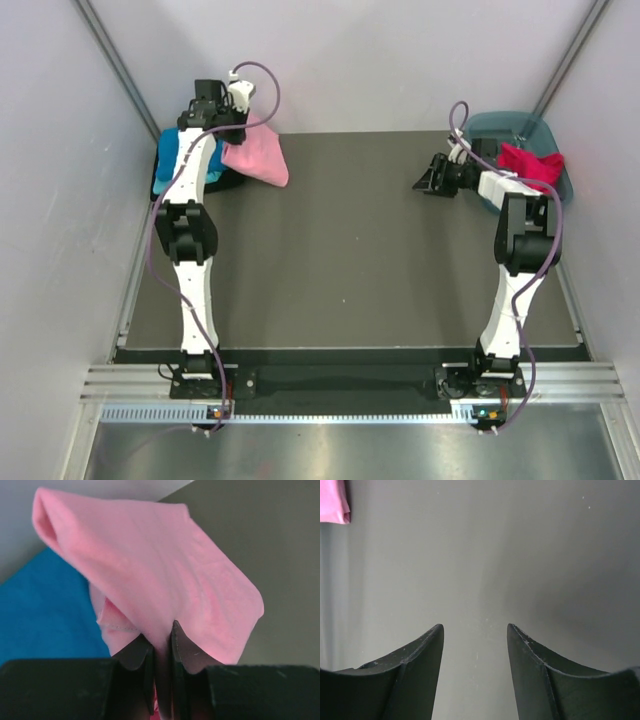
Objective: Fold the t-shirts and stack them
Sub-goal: Neatly place the folded tshirt to the corner
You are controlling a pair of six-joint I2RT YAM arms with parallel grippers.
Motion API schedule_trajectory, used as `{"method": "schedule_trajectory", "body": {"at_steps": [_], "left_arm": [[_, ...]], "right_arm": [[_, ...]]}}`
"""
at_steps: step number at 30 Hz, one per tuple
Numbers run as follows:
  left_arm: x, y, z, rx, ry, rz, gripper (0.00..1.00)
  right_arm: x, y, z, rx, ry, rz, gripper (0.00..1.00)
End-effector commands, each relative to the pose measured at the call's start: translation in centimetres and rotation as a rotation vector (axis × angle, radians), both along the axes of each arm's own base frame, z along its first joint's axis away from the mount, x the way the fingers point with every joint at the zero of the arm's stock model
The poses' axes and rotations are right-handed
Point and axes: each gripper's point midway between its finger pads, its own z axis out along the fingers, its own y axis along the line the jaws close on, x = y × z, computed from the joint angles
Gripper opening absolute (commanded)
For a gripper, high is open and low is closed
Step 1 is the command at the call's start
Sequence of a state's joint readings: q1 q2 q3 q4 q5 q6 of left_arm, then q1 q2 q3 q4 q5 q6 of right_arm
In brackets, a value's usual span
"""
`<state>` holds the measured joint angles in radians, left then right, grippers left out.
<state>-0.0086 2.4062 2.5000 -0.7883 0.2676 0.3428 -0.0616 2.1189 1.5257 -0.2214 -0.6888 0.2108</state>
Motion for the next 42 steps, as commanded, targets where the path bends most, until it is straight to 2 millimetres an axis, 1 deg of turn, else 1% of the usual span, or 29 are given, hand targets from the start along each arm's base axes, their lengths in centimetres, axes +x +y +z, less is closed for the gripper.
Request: {"method": "schedule_trajectory", "body": {"at_steps": [1, 5, 7, 8, 10, 12, 13, 16, 18, 19, 22, 26, 29, 34, 40, 42], "left_arm": [[1.3, 1.5, 6.5, 0.199, -0.193, 0.000, 0.00], [1.8, 3.0, 8.9, 0.268, -0.265, 0.030, 0.00], [2.2, 3.8, 9.6, 0.302, -0.292, 0.045, 0.00], [2.2, 4.5, 10.2, 0.321, -0.305, 0.065, 0.00], [2.3, 5.5, 10.4, 0.345, -0.309, 0.086, 0.00], [2.3, 5.4, 11.0, 0.337, -0.324, 0.094, 0.00], [2.2, 8.0, 11.7, 0.352, -0.332, 0.159, 0.00], [2.1, 9.0, 12.8, 0.364, -0.356, 0.194, 0.00], [1.9, 9.3, 13.9, 0.363, -0.377, 0.216, 0.00], [1.9, 9.0, 15.0, 0.358, -0.404, 0.223, 0.00], [1.7, 9.1, 17.1, 0.372, -0.454, 0.237, 0.00], [1.2, 9.4, 19.2, 0.399, -0.497, 0.249, 0.00], [0.8, 9.3, 19.9, 0.397, -0.507, 0.243, 0.00], [0.4, 9.1, 20.0, 0.397, -0.497, 0.240, 0.00], [-0.7, 9.3, 21.6, 0.423, -0.514, 0.245, 0.00], [-0.8, 9.7, 21.2, 0.450, -0.497, 0.248, 0.00]], "right_arm": [[1.6, 0.1, 1.9, 0.026, -0.074, 0.004, 0.53], [1.5, 0.2, 1.6, 0.032, -0.069, 0.003, 0.53], [1.5, 0.2, 1.5, 0.037, -0.068, -0.002, 0.53], [1.4, 0.2, 1.6, 0.040, -0.064, -0.005, 0.53], [1.3, 0.2, 1.6, 0.043, -0.066, -0.005, 0.53], [1.3, 0.2, 1.7, 0.043, -0.070, -0.005, 0.53], [1.1, 0.2, 1.4, 0.040, -0.066, -0.007, 0.53], [0.8, 0.2, 1.1, 0.036, -0.062, -0.011, 0.53], [0.6, 0.3, 0.8, 0.040, -0.052, -0.012, 0.53], [0.5, 0.4, 0.9, 0.041, -0.055, -0.009, 0.53], [0.4, 0.7, 0.8, 0.040, -0.053, -0.005, 0.53], [0.5, 0.8, 0.8, 0.041, -0.054, -0.003, 0.53], [0.7, 0.9, 0.9, 0.039, -0.064, -0.004, 0.53], [0.6, 1.2, 0.7, 0.042, -0.059, 0.002, 0.52], [0.6, 1.4, 0.6, 0.049, -0.057, 0.001, 0.53], [0.7, 1.6, 0.4, 0.051, -0.056, 0.004, 0.52]]}}
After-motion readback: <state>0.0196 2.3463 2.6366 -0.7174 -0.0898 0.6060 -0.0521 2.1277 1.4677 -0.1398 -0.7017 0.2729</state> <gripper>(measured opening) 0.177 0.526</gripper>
